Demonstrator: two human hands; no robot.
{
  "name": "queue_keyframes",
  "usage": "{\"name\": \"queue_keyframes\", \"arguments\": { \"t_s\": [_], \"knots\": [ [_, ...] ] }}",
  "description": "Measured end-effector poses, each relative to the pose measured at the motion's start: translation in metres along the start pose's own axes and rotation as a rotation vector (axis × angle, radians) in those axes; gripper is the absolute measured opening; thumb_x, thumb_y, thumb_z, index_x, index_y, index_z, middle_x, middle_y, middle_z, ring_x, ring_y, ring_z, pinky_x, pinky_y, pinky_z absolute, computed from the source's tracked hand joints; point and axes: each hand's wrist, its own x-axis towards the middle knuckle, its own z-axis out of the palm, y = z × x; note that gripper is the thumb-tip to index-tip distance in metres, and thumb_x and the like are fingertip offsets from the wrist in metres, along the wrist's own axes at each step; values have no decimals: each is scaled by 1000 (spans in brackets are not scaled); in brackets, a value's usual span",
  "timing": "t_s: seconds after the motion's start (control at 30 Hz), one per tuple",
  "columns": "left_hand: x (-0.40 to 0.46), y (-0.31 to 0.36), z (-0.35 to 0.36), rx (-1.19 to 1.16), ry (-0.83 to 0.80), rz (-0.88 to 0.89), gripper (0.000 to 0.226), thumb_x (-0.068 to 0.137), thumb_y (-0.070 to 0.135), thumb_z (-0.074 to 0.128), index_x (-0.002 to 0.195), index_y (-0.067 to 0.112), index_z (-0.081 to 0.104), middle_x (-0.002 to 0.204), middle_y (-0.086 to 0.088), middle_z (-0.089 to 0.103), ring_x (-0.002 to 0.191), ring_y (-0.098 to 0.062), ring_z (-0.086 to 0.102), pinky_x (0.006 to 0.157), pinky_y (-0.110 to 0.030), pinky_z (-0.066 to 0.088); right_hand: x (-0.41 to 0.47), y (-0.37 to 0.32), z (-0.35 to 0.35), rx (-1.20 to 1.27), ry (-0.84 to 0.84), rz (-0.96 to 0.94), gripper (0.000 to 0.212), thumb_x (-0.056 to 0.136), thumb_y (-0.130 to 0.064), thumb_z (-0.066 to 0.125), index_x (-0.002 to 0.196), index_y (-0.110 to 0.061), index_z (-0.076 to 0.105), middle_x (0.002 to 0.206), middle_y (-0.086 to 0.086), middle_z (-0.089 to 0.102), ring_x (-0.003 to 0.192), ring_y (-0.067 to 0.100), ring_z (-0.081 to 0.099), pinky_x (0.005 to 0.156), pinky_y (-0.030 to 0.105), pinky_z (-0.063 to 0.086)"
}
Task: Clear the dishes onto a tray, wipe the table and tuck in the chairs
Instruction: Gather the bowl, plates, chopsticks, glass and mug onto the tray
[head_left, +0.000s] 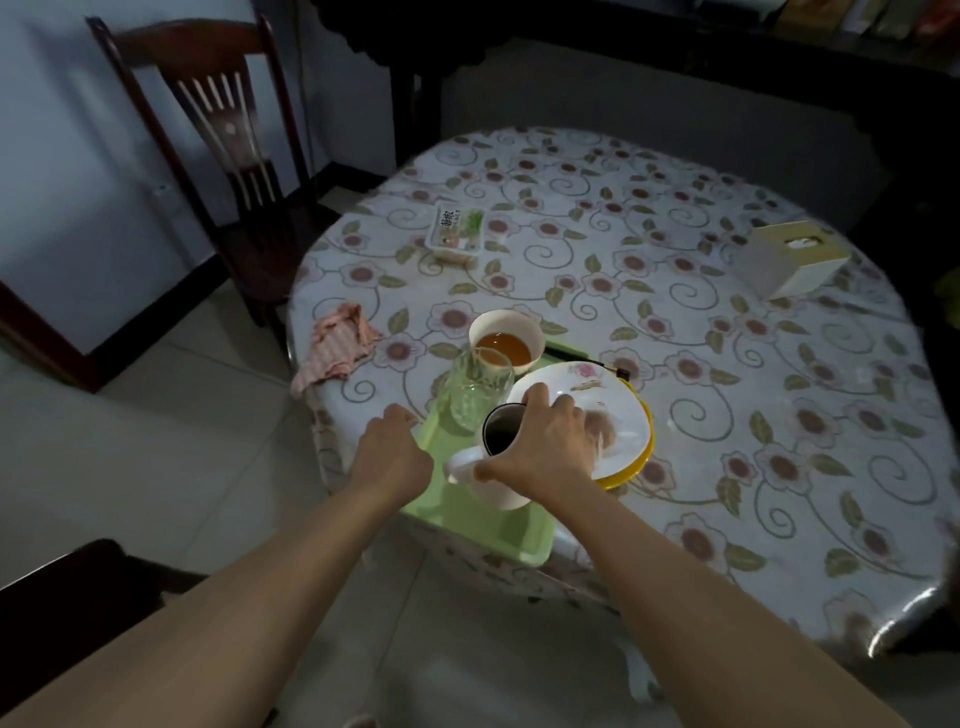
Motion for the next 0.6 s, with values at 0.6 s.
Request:
{"name": "queue_keyframes", "arguments": {
  "t_s": [0.6],
  "knots": [
    [71,-41,5,18,-126,89,39,90,5,40,127,15,48,133,-5,54,120,-25,50,89,-30,39,17,-48,69,62,116,200,90,51,-49,80,122,-21,33,116,5,38,111,25,38,75,31,42]
  ]
}}
